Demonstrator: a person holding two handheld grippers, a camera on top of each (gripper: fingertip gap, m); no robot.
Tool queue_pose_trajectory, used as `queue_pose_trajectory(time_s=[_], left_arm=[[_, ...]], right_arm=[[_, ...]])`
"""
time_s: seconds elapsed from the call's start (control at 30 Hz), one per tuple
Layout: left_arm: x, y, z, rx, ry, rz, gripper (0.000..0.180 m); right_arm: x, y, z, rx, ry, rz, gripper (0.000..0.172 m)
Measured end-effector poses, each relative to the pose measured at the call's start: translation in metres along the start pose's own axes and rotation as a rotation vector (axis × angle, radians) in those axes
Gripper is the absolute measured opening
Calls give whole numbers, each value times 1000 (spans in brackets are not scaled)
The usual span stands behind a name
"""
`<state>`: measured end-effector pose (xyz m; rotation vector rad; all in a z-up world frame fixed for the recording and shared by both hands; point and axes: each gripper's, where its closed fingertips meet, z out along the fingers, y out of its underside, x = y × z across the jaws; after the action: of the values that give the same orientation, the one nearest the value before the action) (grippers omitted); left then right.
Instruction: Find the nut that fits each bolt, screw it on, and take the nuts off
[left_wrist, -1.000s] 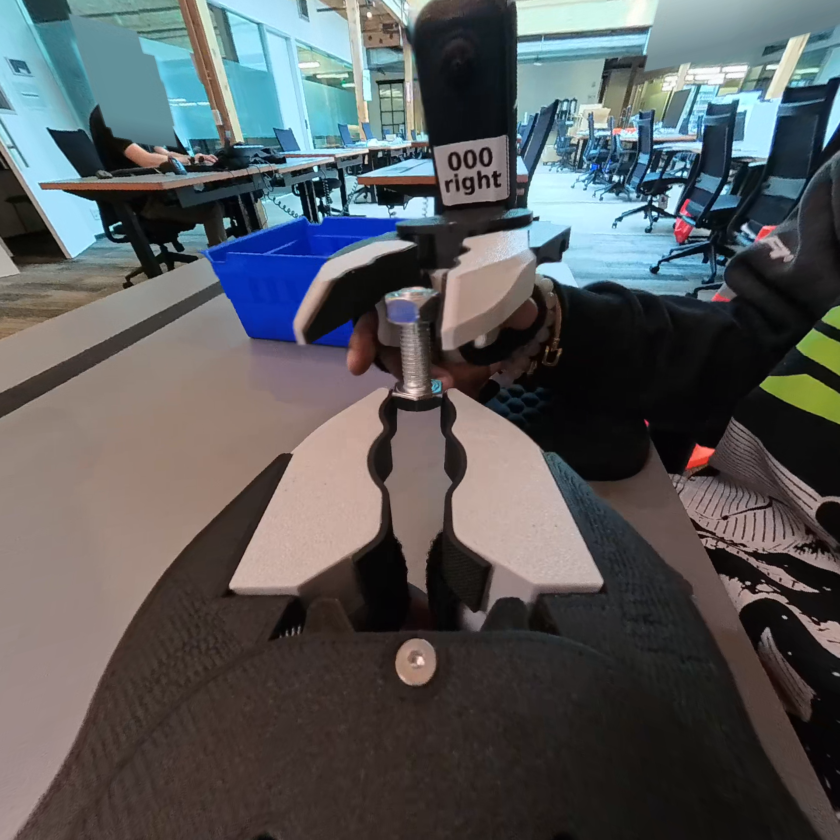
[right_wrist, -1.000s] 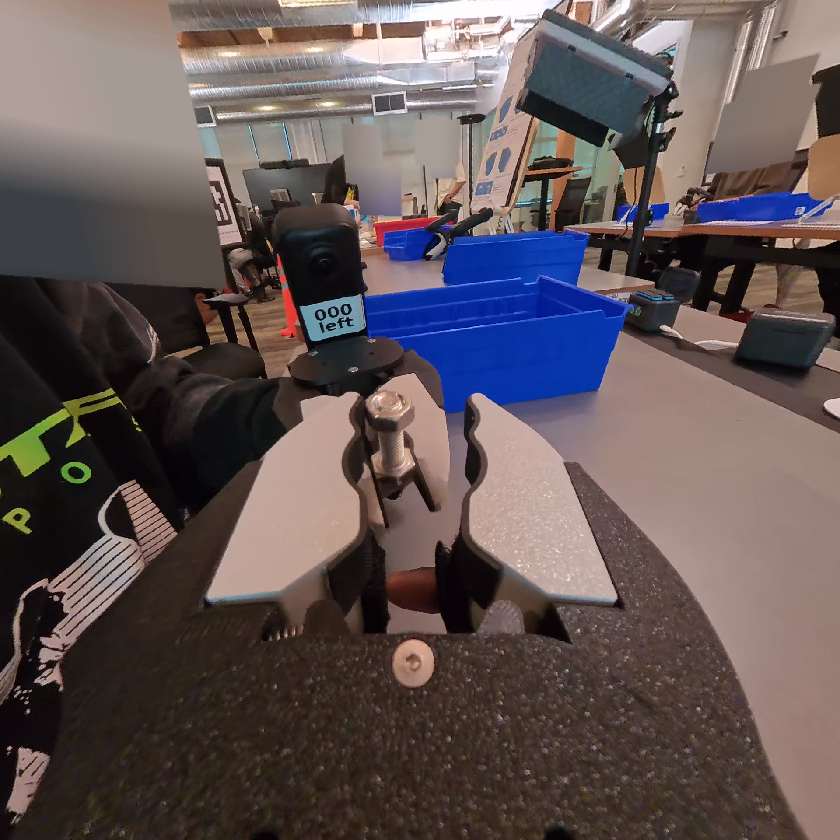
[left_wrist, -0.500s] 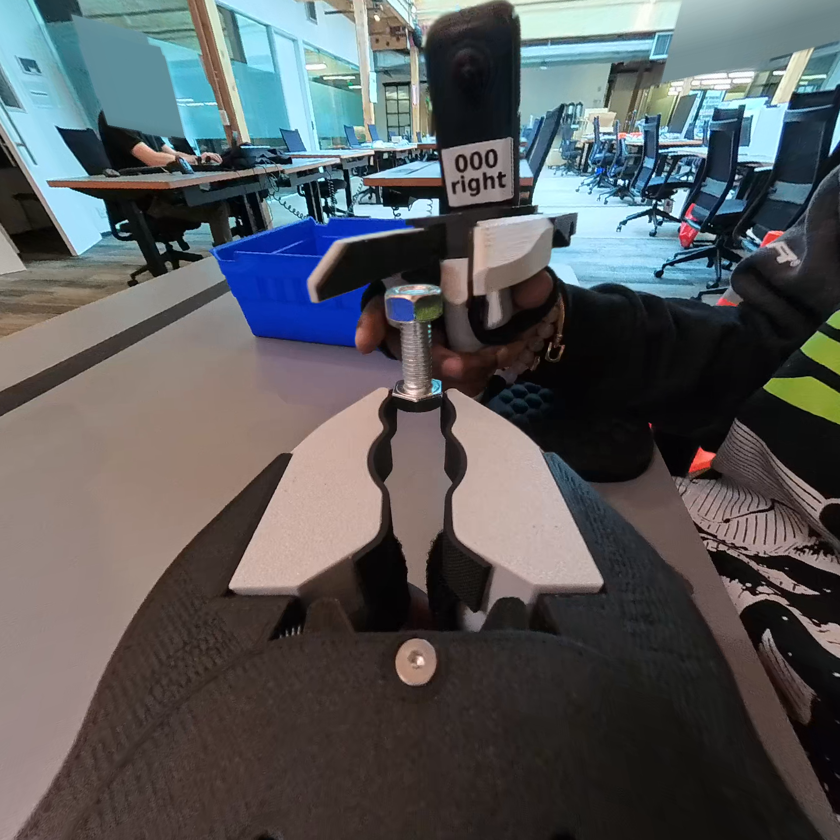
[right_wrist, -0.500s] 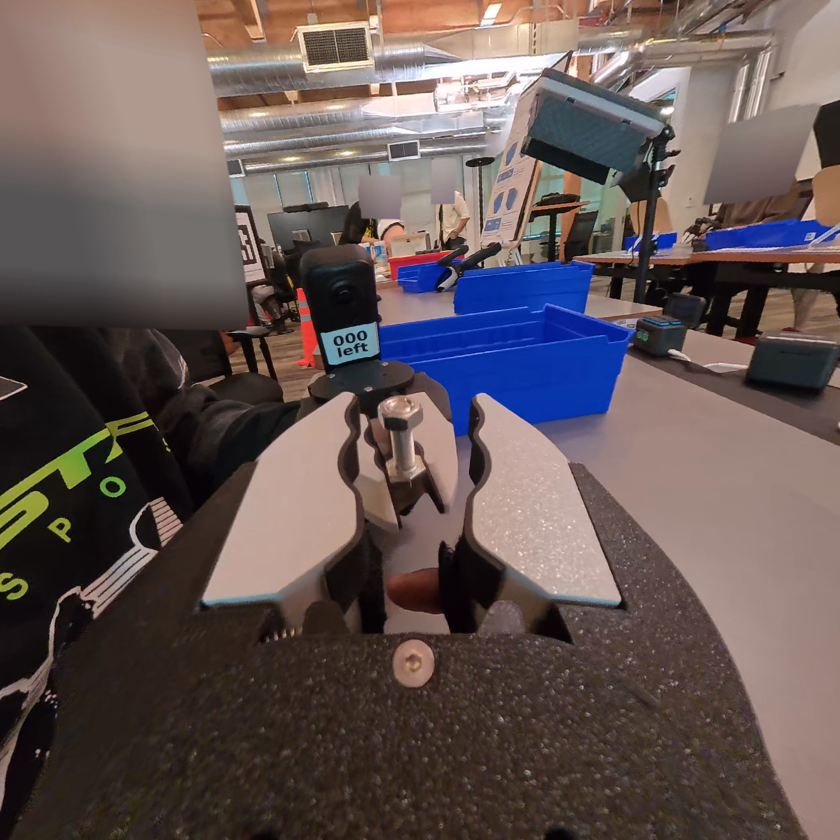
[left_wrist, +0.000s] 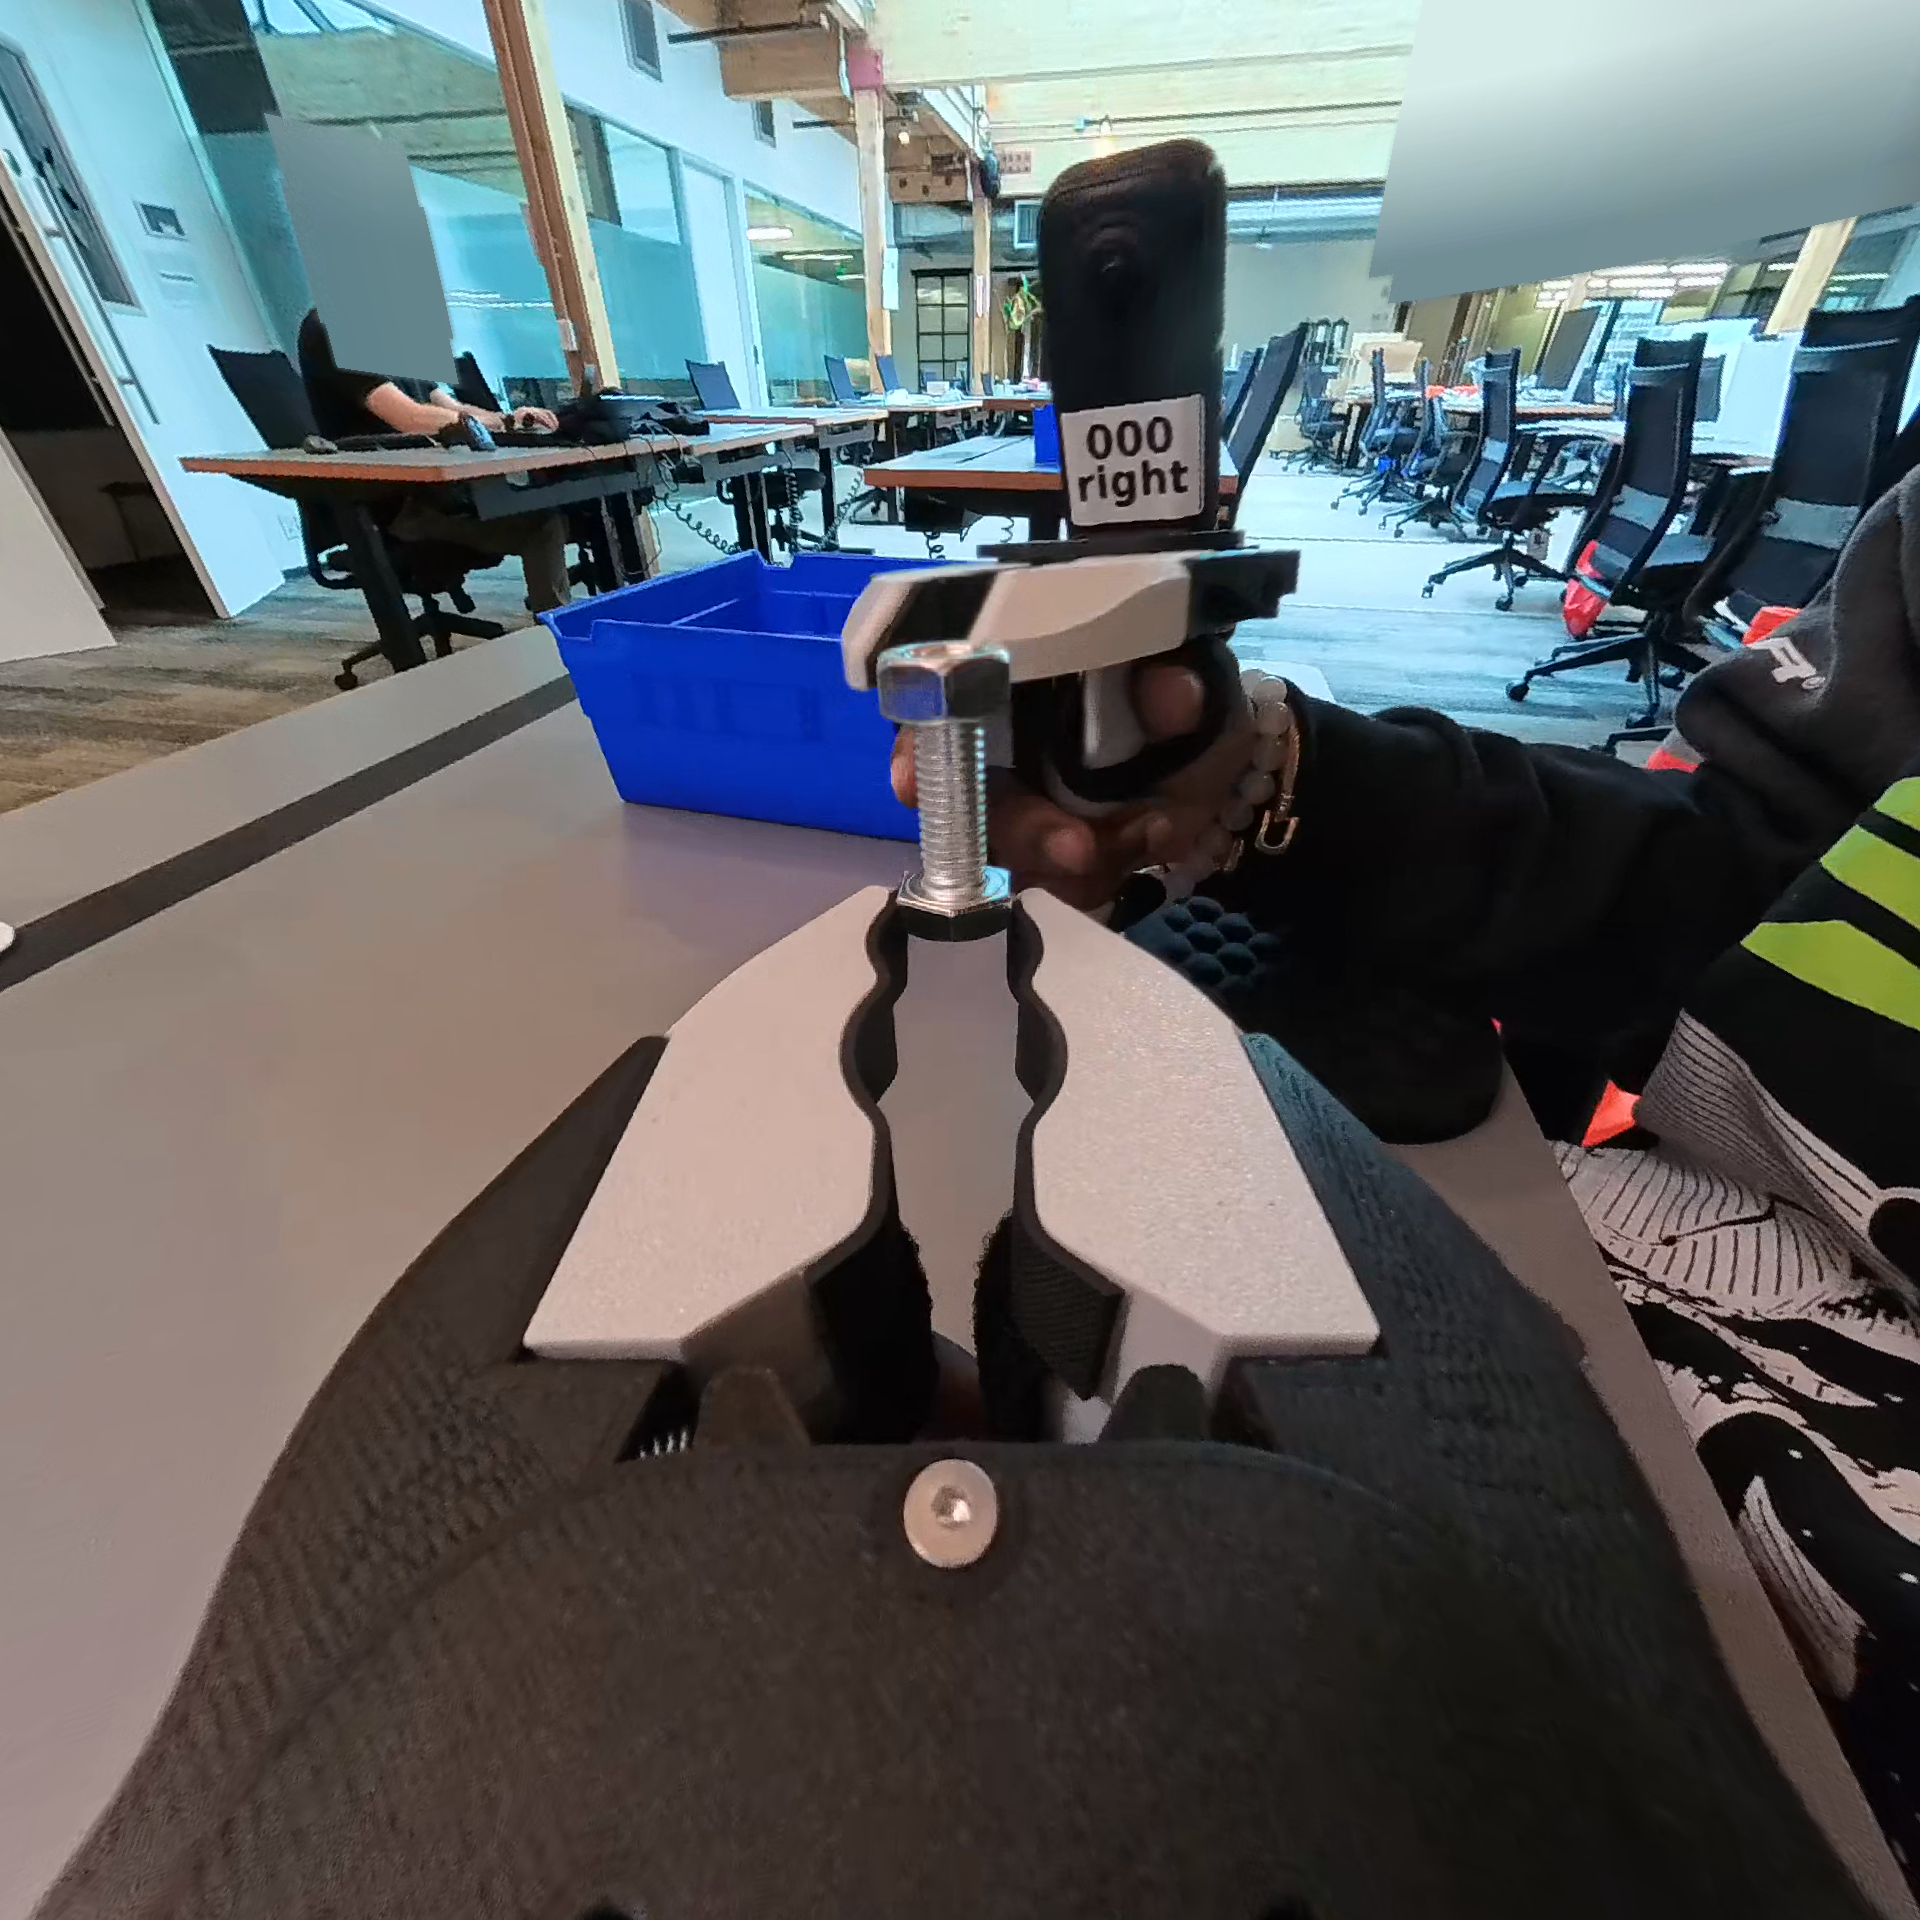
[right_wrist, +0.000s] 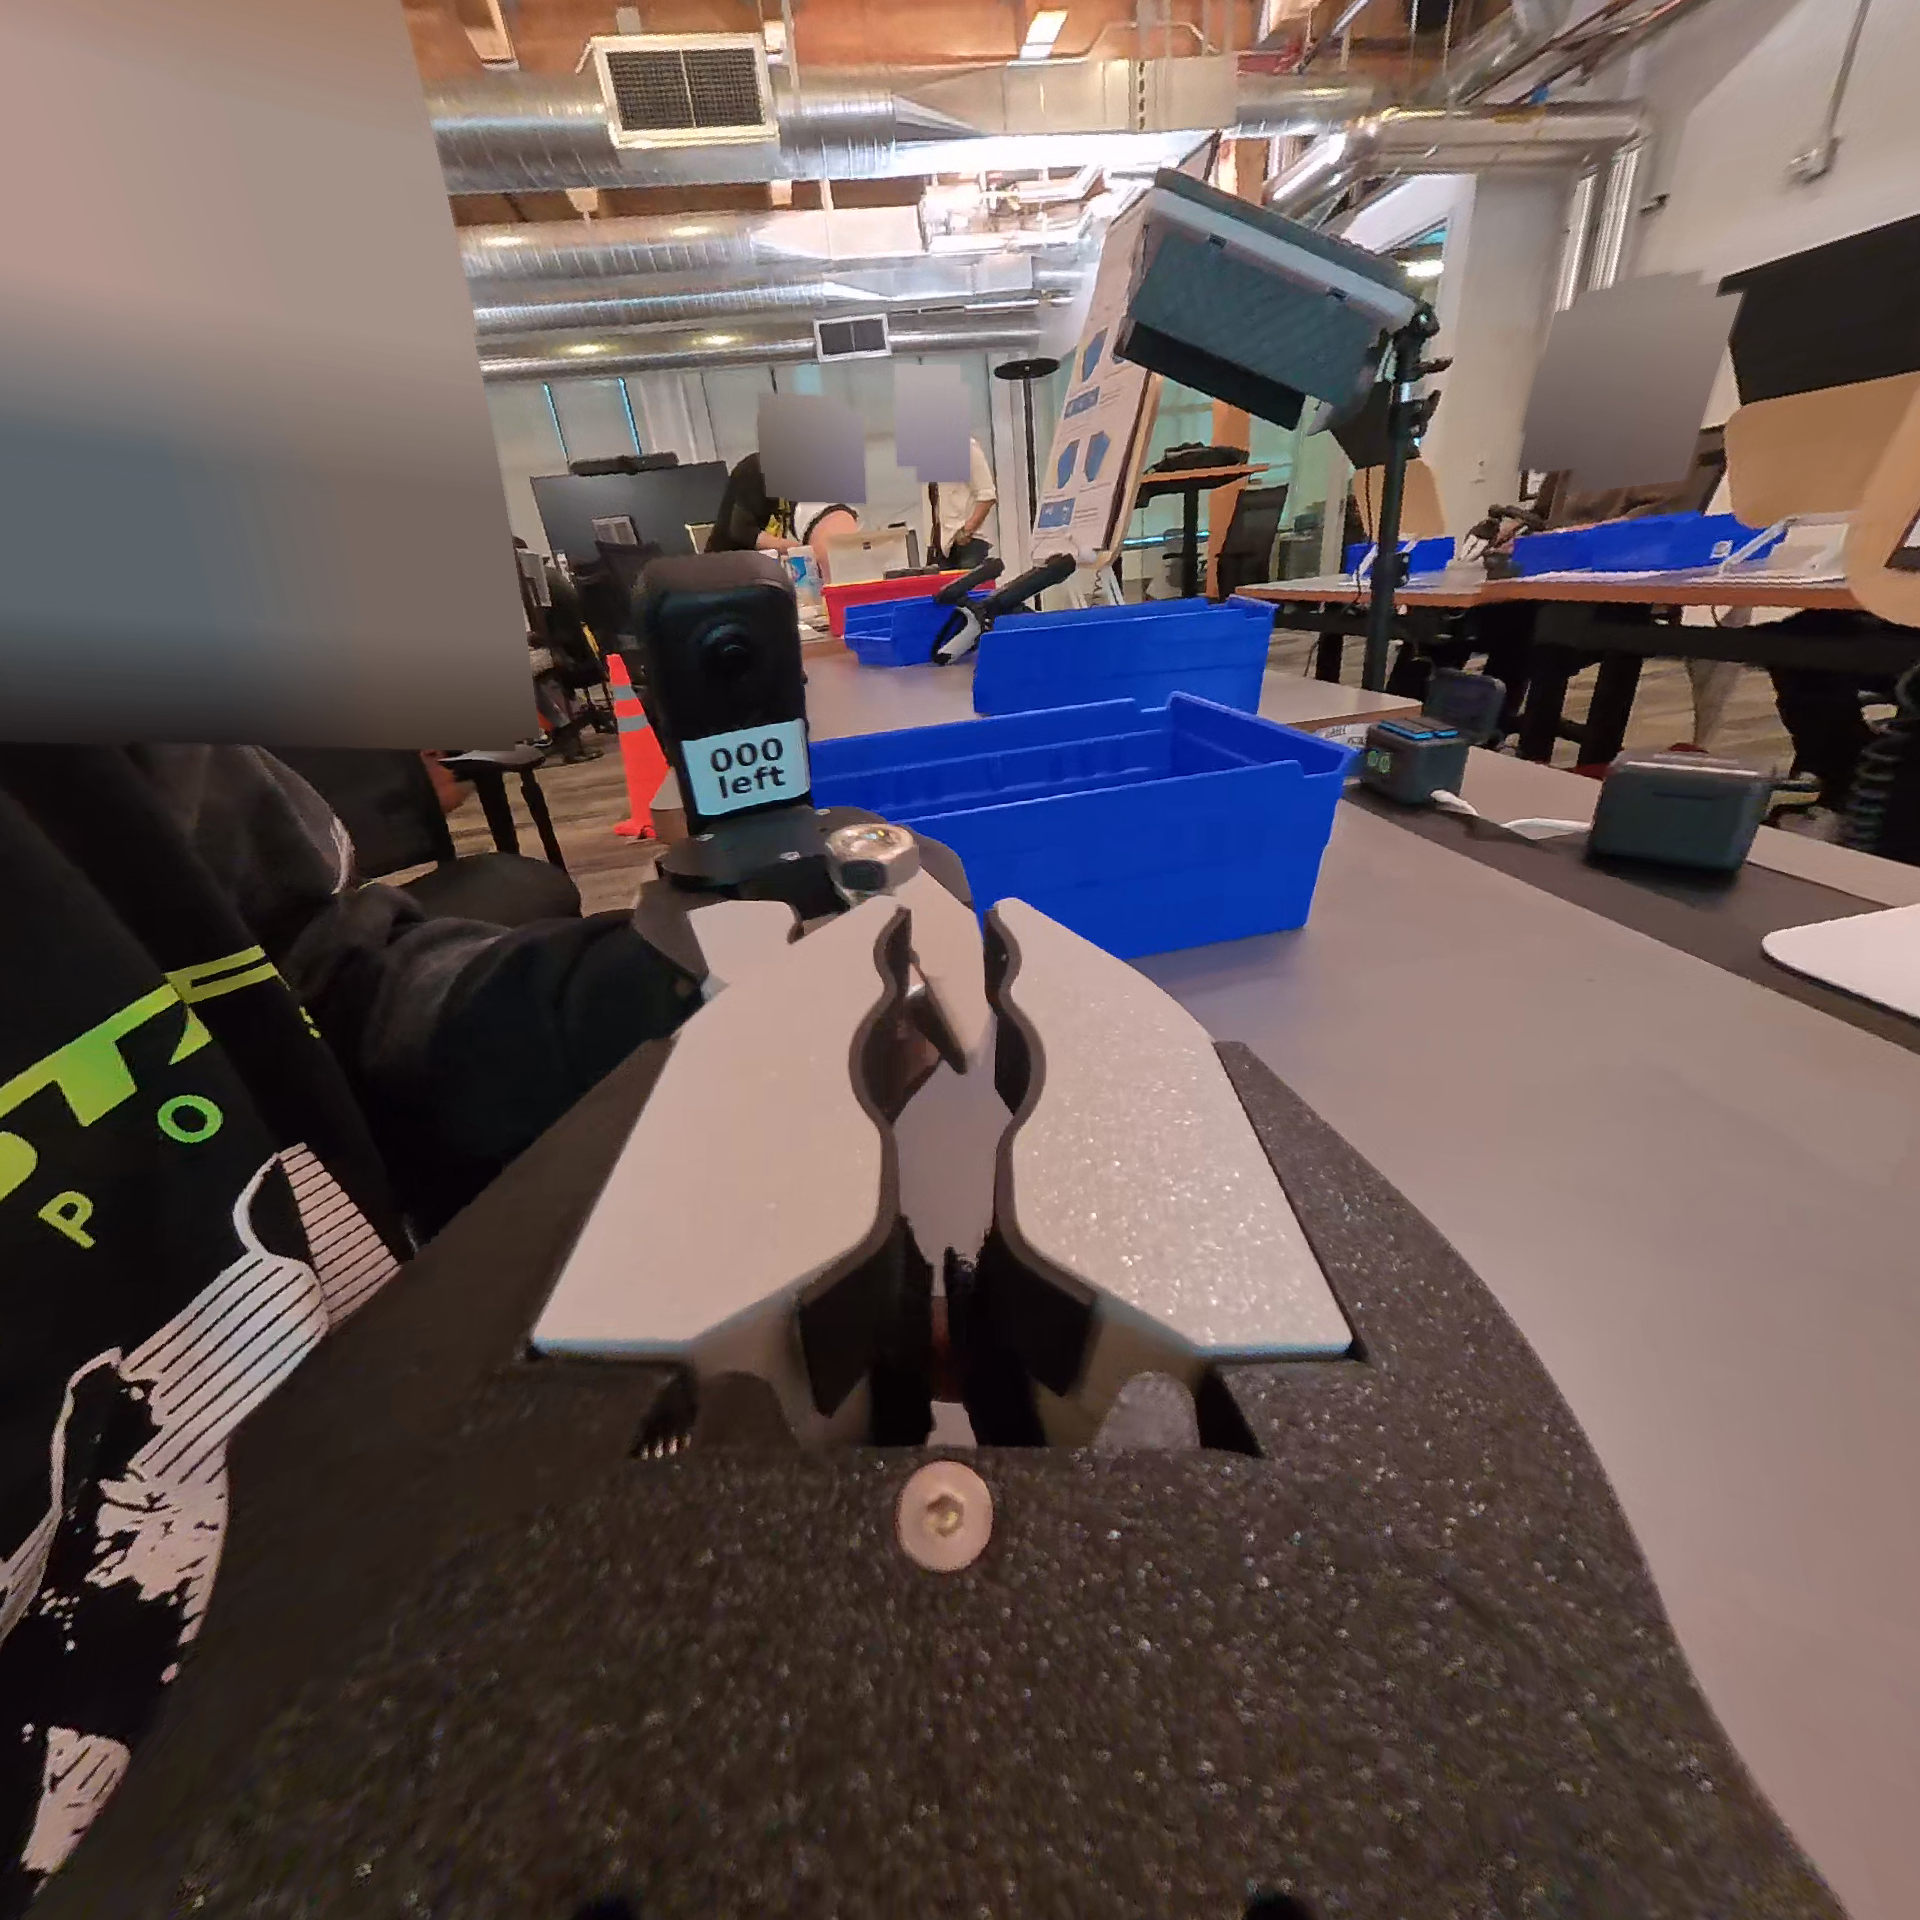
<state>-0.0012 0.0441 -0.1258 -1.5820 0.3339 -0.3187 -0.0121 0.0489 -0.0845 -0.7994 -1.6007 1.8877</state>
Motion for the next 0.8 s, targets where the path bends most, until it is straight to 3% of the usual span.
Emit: queue_pose_trajectory(time_s=[0.13,0.27,0.5,0.63,0.7,0.8], left_arm=[[4,4,3,-23,12,9,19],[9,11,8,-58,30,25,19],[6,3,4,-15,24,20,18],[1,-4,-1,30,11,-7,18],[1,-3,-1,19,5,-5,18],[2,2,2,-8,7,4,19]], right_arm=[[-11,-2,6,27,-66,33,35],[-15,5,15,2,-79,38,43],[-11,3,11,0,-53,33,34],[-1,-3,2,30,0,7,15],[-3,-5,1,42,-11,7,14],[-11,-2,7,36,-59,28,29]])
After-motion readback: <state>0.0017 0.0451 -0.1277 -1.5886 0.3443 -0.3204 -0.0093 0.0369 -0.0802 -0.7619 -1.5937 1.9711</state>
